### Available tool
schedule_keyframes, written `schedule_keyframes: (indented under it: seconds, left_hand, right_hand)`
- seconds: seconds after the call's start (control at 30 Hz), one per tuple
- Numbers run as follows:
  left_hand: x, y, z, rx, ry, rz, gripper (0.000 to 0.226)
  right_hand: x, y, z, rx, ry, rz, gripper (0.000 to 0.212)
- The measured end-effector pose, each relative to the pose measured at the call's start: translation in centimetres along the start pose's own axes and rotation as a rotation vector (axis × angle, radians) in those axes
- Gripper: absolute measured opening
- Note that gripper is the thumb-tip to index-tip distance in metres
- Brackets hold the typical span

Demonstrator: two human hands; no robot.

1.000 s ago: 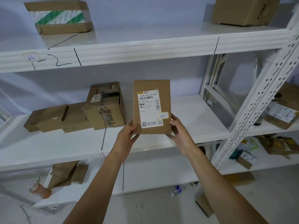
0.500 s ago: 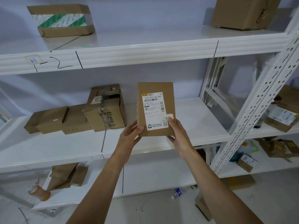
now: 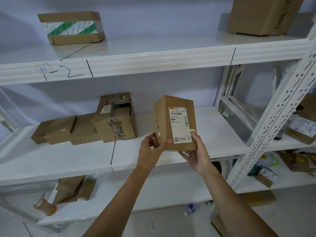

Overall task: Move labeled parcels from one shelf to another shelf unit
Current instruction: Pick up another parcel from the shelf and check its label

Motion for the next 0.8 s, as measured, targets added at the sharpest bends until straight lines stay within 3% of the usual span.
schedule_keyframes:
  seconds: [0.17, 0.3, 0.43, 0.5, 0.6, 0.8]
  left_hand:
    - [-1.3, 1.2, 0.4, -0.101, 0.091, -0.162, 0.046]
    - [-1.9, 2.1, 1.3, -0.194, 0.065, -0.265, 0.038]
    - [-2.3, 2.4, 1.8, -0.238, -0.024, -0.399, 0.047]
    - [-2.5, 2.5, 1.7, -0.262, -0.051, -0.452, 0.052]
    - [-2.8, 2.8, 1.7, -0.299, -0.084, -0.512, 0.052]
    - [-3.4, 2.9, 1.2, -0.304, -0.084, -0.522, 0.056]
  right_hand:
    - [1.2, 0.6, -0.5, -0.081, -0.065, -0.168, 0.033]
    - [2.8, 0.4, -1.1, -0.288, -0.171, -0.392, 0.052]
    - [4.9, -0.8, -2.7, -0.581, -0.257, -0.593, 0.048]
    - [5.7, -1.9, -3.5, -0.673, -0.320, -0.659, 0.069]
    - [6.2, -3.2, -4.1, -0.754, -0.403, -0.697, 0.093]
    - [6.7, -3.7, -4.4, -0.785, -0.396, -0.691, 0.092]
Point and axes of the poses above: each hand's wrist, its own z-axis towards the middle knuckle, its own x-axis out of the palm, y = z × x, the point moved 3 cm from there along z, towards the middle knuckle, and after that the axes turned 15 degrees about x, right-handed, at the moved point
